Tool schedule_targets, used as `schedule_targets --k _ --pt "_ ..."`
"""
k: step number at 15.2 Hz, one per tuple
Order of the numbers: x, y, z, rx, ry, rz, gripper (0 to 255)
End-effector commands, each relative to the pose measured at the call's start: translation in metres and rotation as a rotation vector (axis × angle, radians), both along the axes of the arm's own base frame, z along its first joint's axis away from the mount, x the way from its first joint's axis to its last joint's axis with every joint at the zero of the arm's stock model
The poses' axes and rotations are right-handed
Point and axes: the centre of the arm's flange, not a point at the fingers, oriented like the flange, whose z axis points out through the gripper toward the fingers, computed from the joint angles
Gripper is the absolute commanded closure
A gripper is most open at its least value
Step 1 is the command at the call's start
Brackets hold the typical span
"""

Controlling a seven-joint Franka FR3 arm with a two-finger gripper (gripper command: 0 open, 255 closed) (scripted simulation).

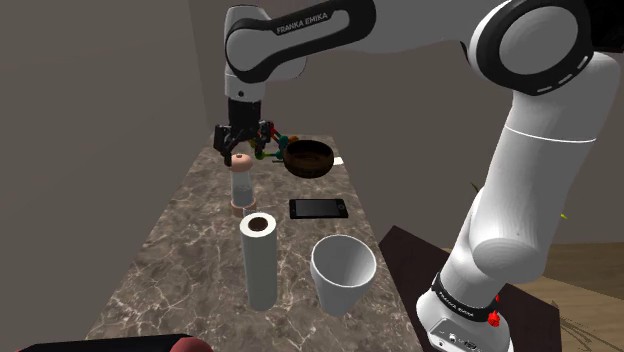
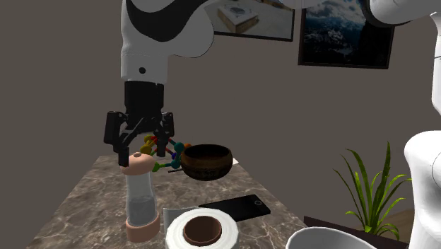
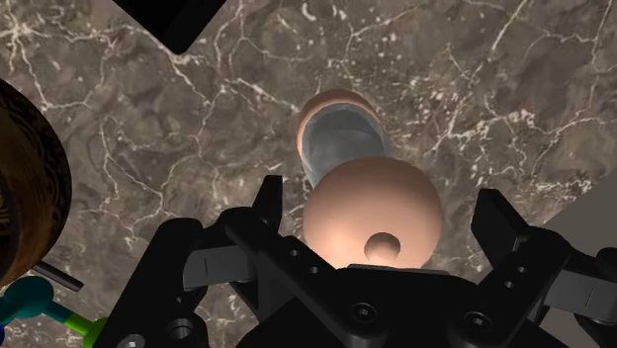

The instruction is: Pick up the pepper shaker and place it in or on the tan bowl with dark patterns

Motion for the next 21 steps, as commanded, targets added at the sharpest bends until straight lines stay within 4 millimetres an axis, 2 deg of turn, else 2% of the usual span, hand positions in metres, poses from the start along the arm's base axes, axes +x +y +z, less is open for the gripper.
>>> schedule_targets --k 1,9,10,19,21 --pt "0.000 0.002 -0.014 0.000 -0.001 0.000 0" --pt "0.000 0.002 -0.014 0.000 -0.001 0.000 0" --pt "0.000 0.002 -0.014 0.000 -0.001 0.000 255" --pt "0.000 0.002 -0.014 0.000 -0.001 0.000 255" --pt "0.000 0.002 -0.003 0.000 -0.001 0.000 255"
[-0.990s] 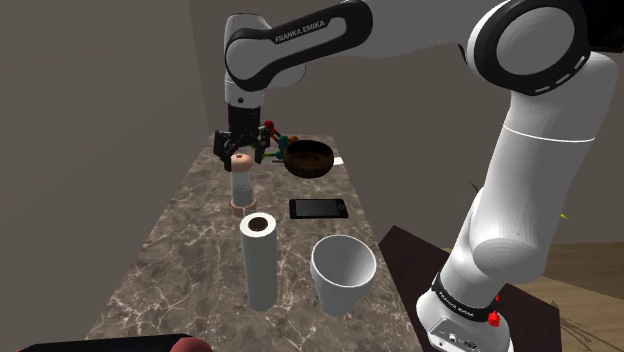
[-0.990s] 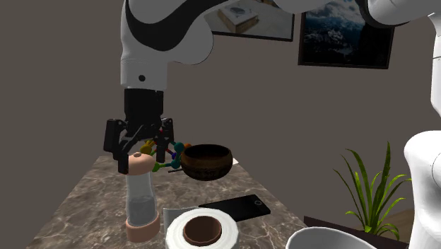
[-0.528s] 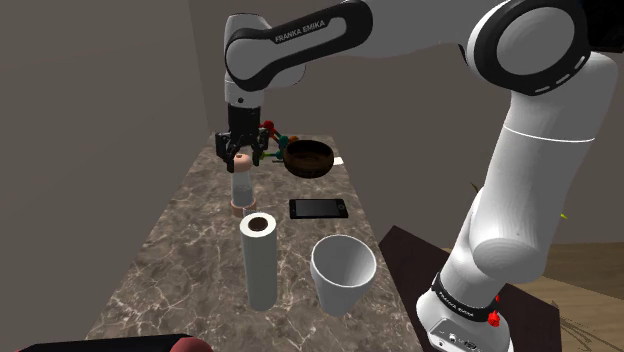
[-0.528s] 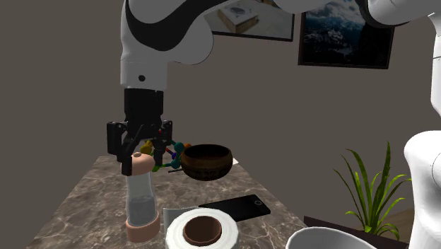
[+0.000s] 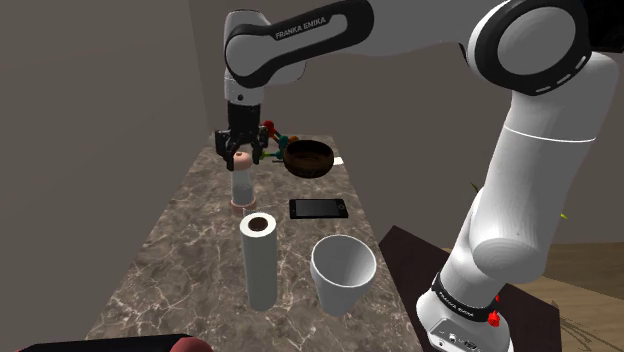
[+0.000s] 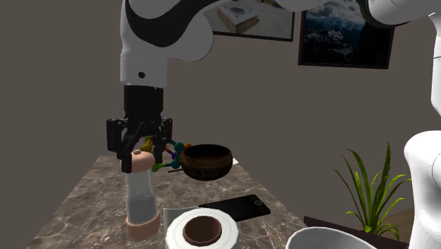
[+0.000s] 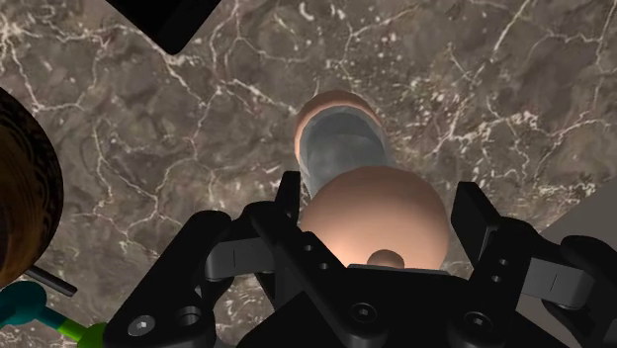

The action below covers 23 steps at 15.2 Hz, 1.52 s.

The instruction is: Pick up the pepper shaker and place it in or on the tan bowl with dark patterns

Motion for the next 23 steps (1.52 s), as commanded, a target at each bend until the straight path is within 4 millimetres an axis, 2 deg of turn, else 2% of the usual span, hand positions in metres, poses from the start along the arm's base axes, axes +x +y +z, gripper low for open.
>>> schedule_targets --k 1,23 --pt "0.000 0.000 0.010 0.000 0.000 0.000 255" --pt "0.000 0.000 0.126 0.000 0.000 0.000 255"
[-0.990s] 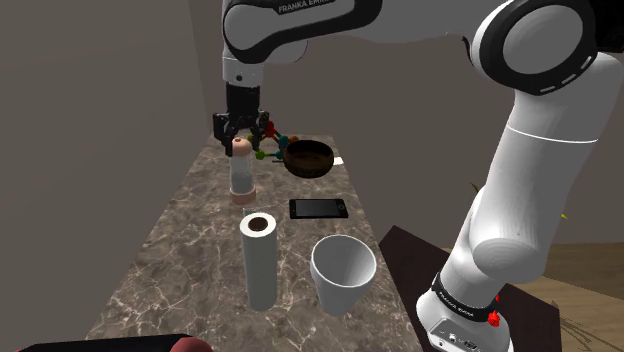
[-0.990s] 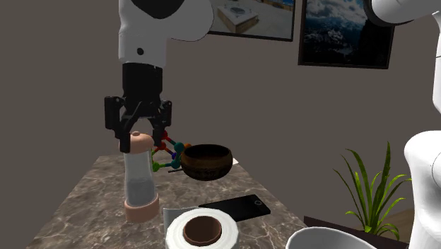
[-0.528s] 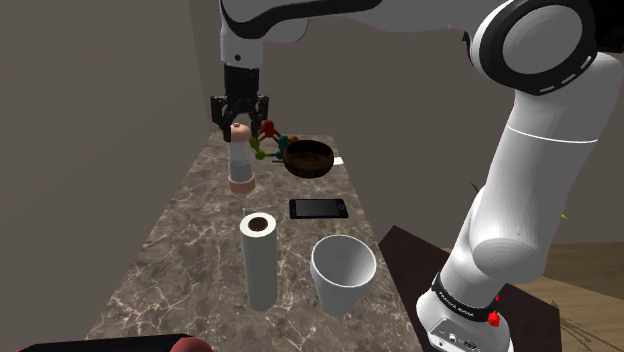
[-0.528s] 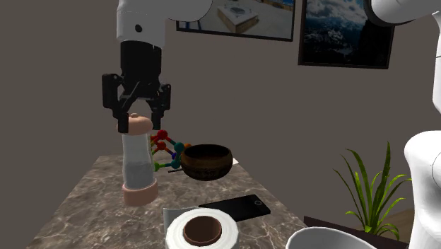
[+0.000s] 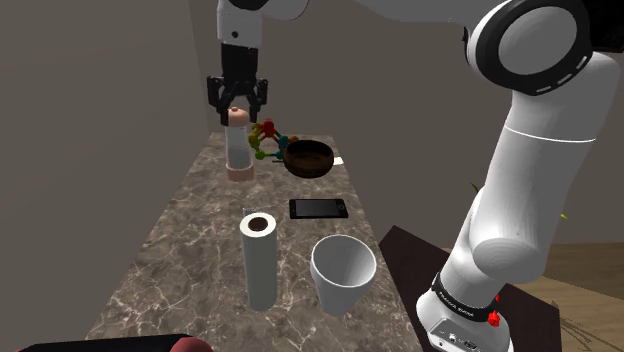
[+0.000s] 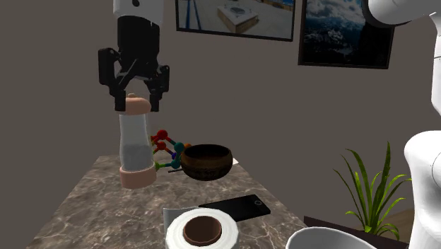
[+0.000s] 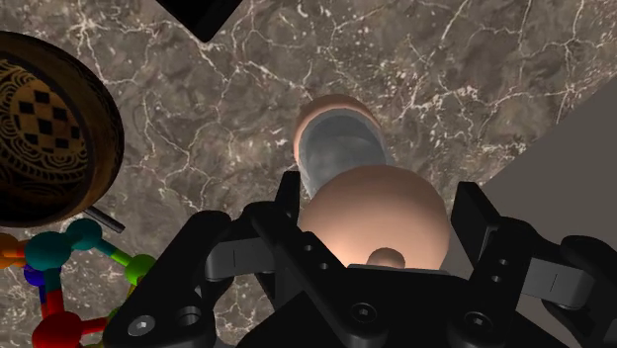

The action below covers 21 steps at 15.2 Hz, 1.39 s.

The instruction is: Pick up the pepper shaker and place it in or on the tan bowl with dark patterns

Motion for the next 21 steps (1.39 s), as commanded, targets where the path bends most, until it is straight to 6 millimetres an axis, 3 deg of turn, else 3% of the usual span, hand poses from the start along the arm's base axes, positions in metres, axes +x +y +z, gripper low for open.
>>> schedule_targets --k 1,8,21 --pt "-0.001 0.000 0.011 0.000 0.000 0.000 255" --pt "-0.001 0.000 0.045 0.000 0.000 0.000 255" --pt "0.004 -0.167 0.083 0.000 0.000 0.000 255"
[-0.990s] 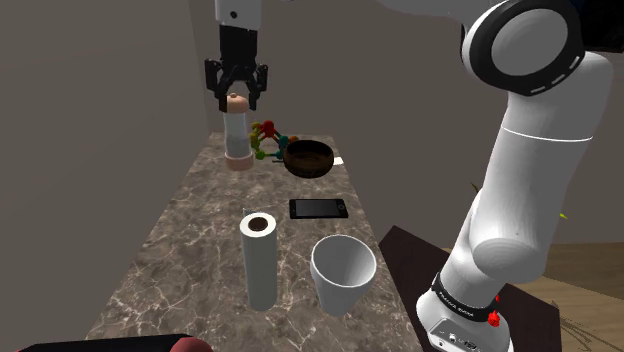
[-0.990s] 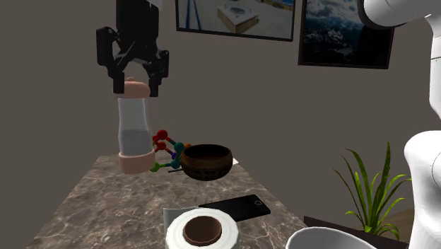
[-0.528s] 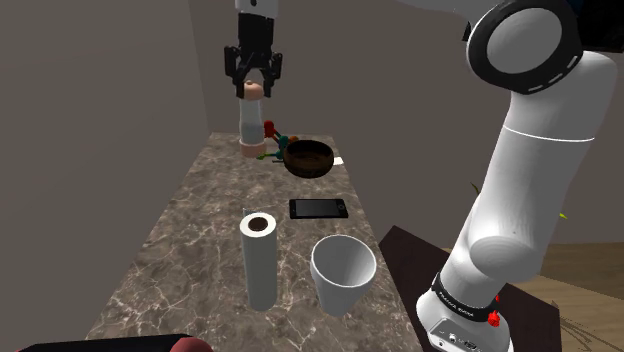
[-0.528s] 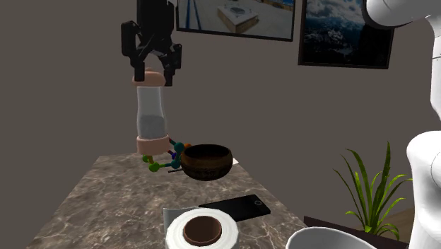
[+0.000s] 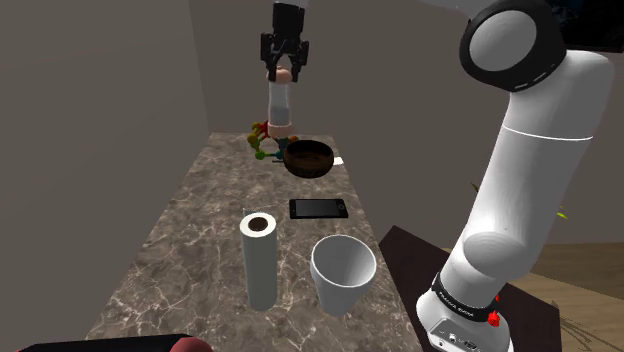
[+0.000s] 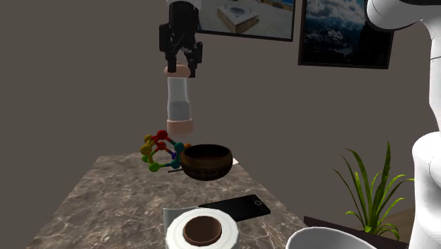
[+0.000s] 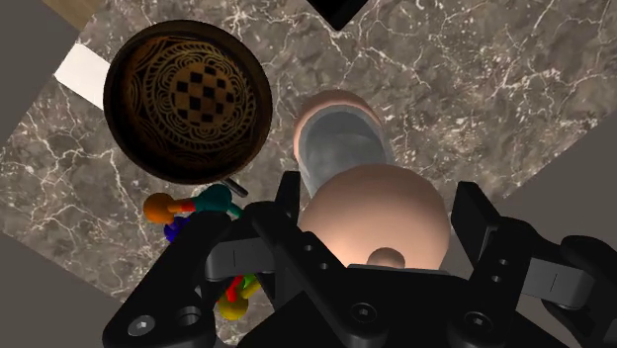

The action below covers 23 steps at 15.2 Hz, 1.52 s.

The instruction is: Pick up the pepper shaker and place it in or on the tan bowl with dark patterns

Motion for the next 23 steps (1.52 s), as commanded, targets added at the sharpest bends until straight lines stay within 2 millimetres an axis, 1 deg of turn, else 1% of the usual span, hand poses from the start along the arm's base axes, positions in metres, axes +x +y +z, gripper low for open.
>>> schedule_targets --k 1,10,11,23 --pt "0.000 -0.027 0.005 0.000 0.000 0.001 255" --pt "0.004 -0.143 0.031 0.000 0.000 0.001 255" --pt "0.004 -0.159 0.035 0.000 0.000 0.001 255" --pt "0.004 -0.159 -0.029 0.000 0.000 0.001 255"
